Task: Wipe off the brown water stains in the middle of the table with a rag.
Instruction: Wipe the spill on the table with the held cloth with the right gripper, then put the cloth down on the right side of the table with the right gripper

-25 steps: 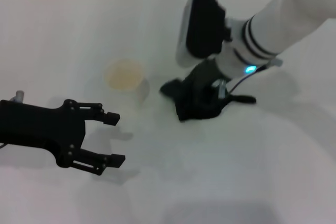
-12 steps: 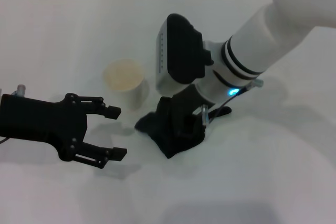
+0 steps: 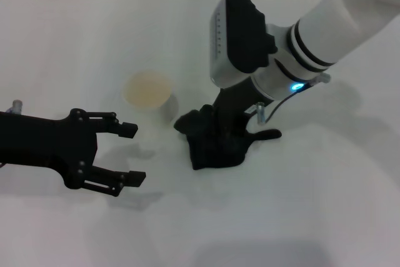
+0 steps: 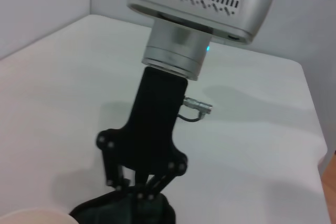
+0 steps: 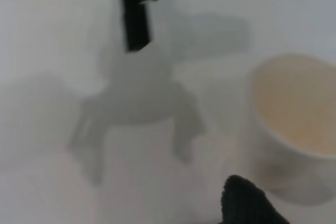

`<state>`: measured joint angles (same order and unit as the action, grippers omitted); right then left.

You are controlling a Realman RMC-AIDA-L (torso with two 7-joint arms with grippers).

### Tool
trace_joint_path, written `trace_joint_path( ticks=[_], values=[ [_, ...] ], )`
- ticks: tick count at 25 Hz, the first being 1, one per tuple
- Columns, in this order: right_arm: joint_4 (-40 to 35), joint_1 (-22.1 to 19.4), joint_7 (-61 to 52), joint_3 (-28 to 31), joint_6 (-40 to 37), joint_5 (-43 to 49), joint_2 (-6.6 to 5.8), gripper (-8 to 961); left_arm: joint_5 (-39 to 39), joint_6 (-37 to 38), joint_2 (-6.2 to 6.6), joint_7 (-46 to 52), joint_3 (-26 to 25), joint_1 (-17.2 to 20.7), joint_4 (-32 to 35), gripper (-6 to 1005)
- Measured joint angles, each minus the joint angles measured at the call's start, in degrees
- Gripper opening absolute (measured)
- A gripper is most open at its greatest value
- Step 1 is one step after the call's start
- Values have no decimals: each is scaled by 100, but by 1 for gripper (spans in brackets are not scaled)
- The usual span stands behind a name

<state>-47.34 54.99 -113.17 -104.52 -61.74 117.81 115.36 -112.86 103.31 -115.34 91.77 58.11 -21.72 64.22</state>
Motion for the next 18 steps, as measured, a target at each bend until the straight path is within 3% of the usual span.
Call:
trace_joint_path(
  ticks=[5, 11, 18],
  values=[
    [-180, -323, 129, 696, -629, 490, -1, 142, 6, 5, -20, -86, -72, 15, -8, 894],
    [-1061, -1100, 502, 1818, -1516, 854, -36, 164, 16, 16, -34, -169, -85, 52, -13, 894],
    [-1237, -1423, 637, 2162, -2036, 1156, -39, 190, 16, 4, -34, -178, -89, 54, -24, 894]
  ],
)
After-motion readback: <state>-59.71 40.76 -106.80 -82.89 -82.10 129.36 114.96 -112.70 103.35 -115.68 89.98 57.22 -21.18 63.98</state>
